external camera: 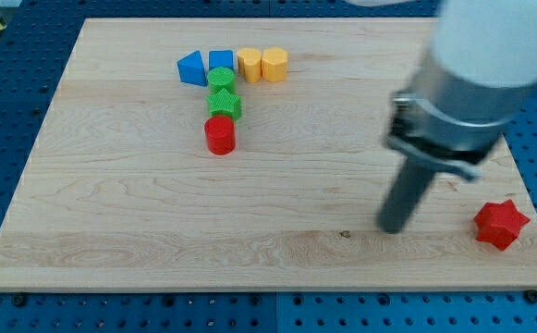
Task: Move the red circle diagonally to the bottom right side of the green star
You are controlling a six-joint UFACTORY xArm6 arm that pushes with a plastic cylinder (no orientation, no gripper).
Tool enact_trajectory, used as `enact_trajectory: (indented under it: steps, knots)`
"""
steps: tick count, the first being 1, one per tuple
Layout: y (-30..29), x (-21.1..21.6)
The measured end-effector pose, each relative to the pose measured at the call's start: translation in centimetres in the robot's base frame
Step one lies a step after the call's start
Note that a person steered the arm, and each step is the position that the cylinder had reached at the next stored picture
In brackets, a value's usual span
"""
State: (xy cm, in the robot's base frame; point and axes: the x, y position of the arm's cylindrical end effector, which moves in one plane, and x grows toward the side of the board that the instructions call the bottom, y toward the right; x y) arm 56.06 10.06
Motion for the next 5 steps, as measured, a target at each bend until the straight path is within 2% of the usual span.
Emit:
enact_trajectory:
  steps: [1,2,3,4,5]
  knots:
    - [-8.7,-0.4]
    - [-17.9,-2.7]
    - [-25.2,-6.7]
    - [-26.8,-11.1]
    - [-22.7,-11.3]
